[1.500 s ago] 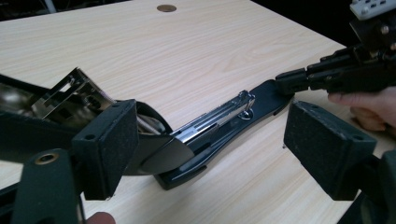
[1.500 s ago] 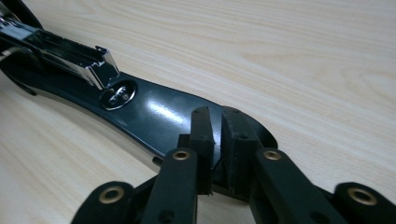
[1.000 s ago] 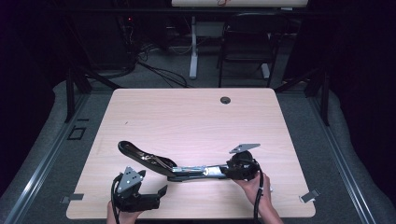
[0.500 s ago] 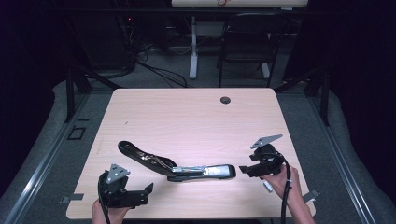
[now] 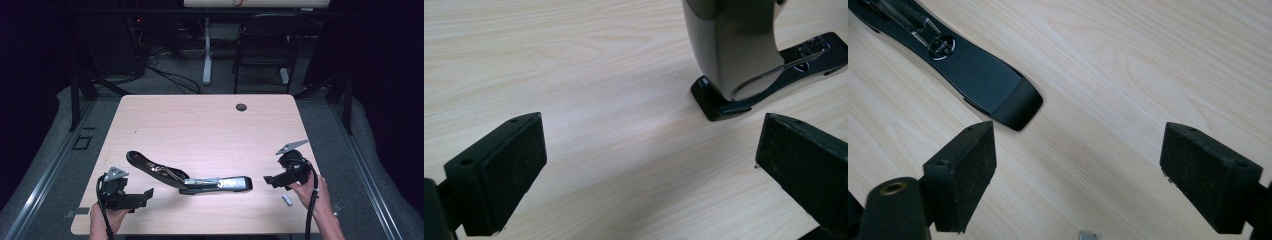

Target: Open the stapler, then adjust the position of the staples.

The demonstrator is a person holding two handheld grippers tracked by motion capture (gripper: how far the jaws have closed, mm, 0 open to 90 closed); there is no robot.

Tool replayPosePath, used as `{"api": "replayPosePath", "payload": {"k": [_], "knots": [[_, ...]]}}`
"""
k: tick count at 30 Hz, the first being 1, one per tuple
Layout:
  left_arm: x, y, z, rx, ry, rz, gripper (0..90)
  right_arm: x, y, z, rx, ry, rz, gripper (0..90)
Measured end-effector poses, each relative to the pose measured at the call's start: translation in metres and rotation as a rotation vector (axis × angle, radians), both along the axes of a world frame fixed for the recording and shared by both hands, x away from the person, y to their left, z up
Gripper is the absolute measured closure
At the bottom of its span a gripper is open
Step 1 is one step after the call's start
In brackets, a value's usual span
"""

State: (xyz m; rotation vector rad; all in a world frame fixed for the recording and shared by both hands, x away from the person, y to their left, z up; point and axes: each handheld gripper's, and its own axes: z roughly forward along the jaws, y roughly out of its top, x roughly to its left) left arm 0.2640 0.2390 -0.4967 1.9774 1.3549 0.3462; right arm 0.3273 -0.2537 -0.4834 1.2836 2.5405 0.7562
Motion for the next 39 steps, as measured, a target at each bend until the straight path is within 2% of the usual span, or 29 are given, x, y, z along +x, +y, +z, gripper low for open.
{"api": "replayPosePath", "payload": {"k": [6,7,9,10,11,12,14,15,20,21,23,24,25,27,30,32,34,35,36,38,39], "knots": [[0.007,0.002,0.0,0.003,0.011,-0.026,0.3,0.002,-0.005,-0.008,-0.043,0.062,-0.015,10.1],[0.007,0.001,0.0,0.001,0.01,-0.029,0.3,0.002,-0.006,-0.008,-0.063,0.07,-0.015,10.3],[0.008,0.001,0.0,0.003,0.017,-0.042,0.2,0.004,-0.007,-0.012,-0.074,0.091,-0.02,10.7],[0.008,0.0,-0.001,0.004,0.015,-0.044,0.1,0.005,-0.007,-0.014,-0.073,0.117,-0.014,12.3],[0.008,0.0,-0.001,0.008,0.016,-0.049,0.1,0.006,-0.008,-0.016,-0.102,0.129,-0.009,13.6],[0.007,0.0,0.0,0.007,0.017,-0.051,0.0,0.006,-0.008,-0.018,-0.094,0.137,-0.02,13.6],[0.007,-0.001,0.0,0.015,0.012,-0.055,0.0,0.007,-0.008,-0.019,-0.127,0.157,-0.008,14.9],[0.006,-0.001,0.001,0.018,0.01,-0.052,0.0,0.007,-0.008,-0.02,-0.113,0.163,-0.021,15.3],[0.004,0.002,0.002,0.016,0.008,-0.032,0.0,0.006,-0.013,-0.022,-0.133,0.191,-0.033,20.4],[0.004,0.003,0.002,0.014,0.008,-0.029,0.0,0.005,-0.014,-0.024,-0.112,0.192,-0.051,22.6],[0.004,0.004,0.001,0.01,0.01,-0.02,0.1,0.005,-0.017,-0.024,-0.124,0.198,-0.057,25.8],[0.004,0.005,0.001,0.01,0.015,-0.019,0.0,0.005,-0.018,-0.025,-0.104,0.2,-0.065,27.7],[0.004,0.006,0.0,0.009,0.014,-0.016,0.0,0.006,-0.02,-0.024,-0.133,0.219,-0.052,30.6],[0.004,0.007,0.001,0.008,0.02,-0.015,0.0,0.006,-0.02,-0.026,-0.136,0.233,-0.061,36.4],[0.004,0.006,0.001,0.007,0.016,-0.013,0.1,0.007,-0.019,-0.03,-0.173,0.265,-0.05,46.0],[0.004,0.005,0.0,0.01,0.021,-0.016,0.0,0.005,-0.017,-0.035,-0.169,0.276,-0.067,50.1],[0.004,0.004,0.001,0.012,0.023,-0.022,0.1,0.005,-0.015,-0.036,-0.184,0.313,-0.048,54.0],[0.005,0.003,0.0,0.012,0.023,-0.022,0.1,0.006,-0.015,-0.036,-0.212,0.33,-0.035,55.5],[0.005,0.003,0.0,0.012,0.024,-0.022,0.1,0.004,-0.014,-0.04,-0.192,0.319,-0.064,56.9],[0.004,0.003,0.0,0.013,0.023,-0.019,0.1,0.006,-0.014,-0.038,-0.227,0.346,-0.038,59.5],[0.005,0.003,0.0,0.014,0.026,-0.022,0.1,0.004,-0.013,-0.042,-0.195,0.323,-0.069,61.6]]}}
